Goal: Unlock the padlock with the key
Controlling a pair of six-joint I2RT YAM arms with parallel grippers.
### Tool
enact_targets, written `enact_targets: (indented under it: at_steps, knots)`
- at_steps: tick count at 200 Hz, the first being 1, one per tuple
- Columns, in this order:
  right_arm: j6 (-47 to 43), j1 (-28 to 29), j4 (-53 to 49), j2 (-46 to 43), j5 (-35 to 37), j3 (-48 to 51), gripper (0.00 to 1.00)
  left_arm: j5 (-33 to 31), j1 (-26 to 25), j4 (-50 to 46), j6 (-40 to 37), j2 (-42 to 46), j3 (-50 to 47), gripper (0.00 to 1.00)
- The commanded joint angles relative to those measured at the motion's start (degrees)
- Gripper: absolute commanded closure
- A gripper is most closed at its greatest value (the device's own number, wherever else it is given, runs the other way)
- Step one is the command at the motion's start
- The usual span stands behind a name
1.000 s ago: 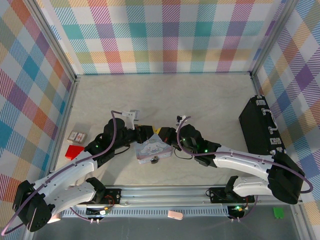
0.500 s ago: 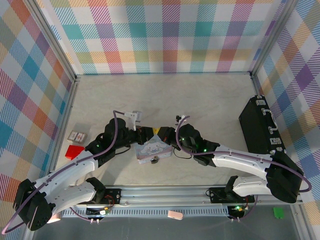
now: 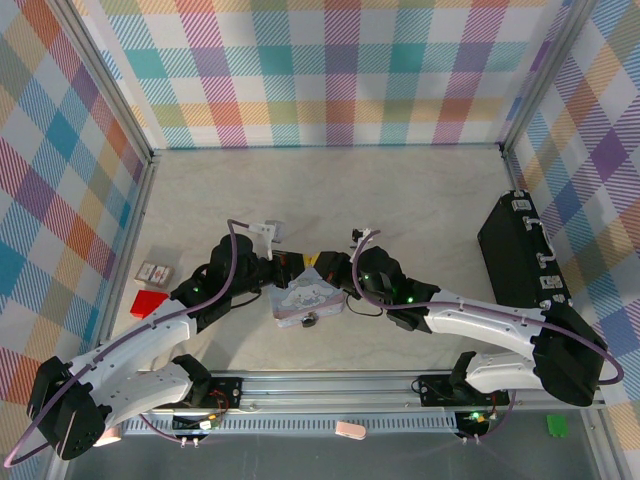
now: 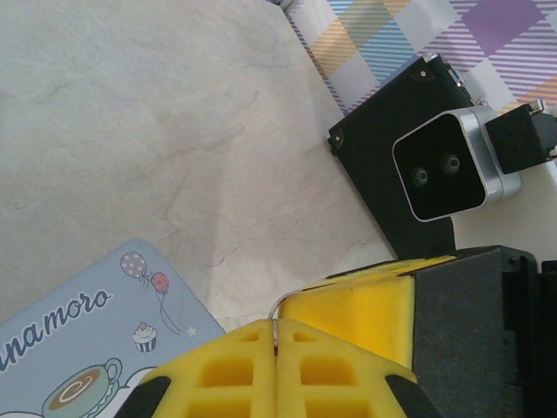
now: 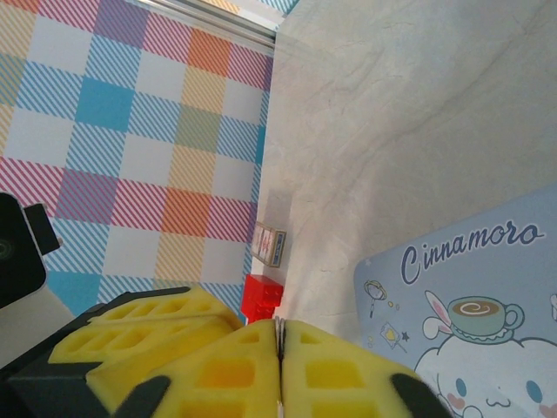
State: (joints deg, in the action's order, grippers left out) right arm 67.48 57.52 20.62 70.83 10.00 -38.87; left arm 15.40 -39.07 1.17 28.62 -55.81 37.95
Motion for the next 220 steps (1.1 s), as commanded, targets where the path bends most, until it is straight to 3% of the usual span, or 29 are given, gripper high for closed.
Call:
enact_targets:
  at_steps: [1,20,42,70,92,136,220]
  knots:
    - [-5.61,0.16,2.24,-1.64,0.98,0.02,0.71,-0.42,-0.65,-0.55,-2.45,1.5,2.71,1.0]
    - [-14.0,-1.69,6.6,-4.04,-0.31,3.2,0.5,1.5,-0.63,-3.24,-6.1,2.57,4.43,1.0]
    - [-19.64,-4.96,14.91,-7.59,-4.68,8.58,0.35,3.0,-0.57,-6.39,-10.57,3.49,6.43,1.0]
    - [-24.11,-9.37,22.13,-11.18,-14.55,12.02,0.3,5.19,-0.48,-9.14,-15.42,3.3,9.12,1.0]
    - [-28.2,-9.8,33.5,-11.5,-20.26,15.64,0.26,8.07,-0.06,-6.84,-15.64,2.93,9.68,1.0]
    - [-29.99,-11.7,37.55,-10.97,-29.65,15.33,0.31,16.03,0.4,-1.41,-14.74,0.7,10.99,1.0]
    - [-31.18,-12.78,35.69,-10.92,-33.98,14.67,0.54,21.46,1.21,0.32,-13.52,-1.27,12.59,1.0]
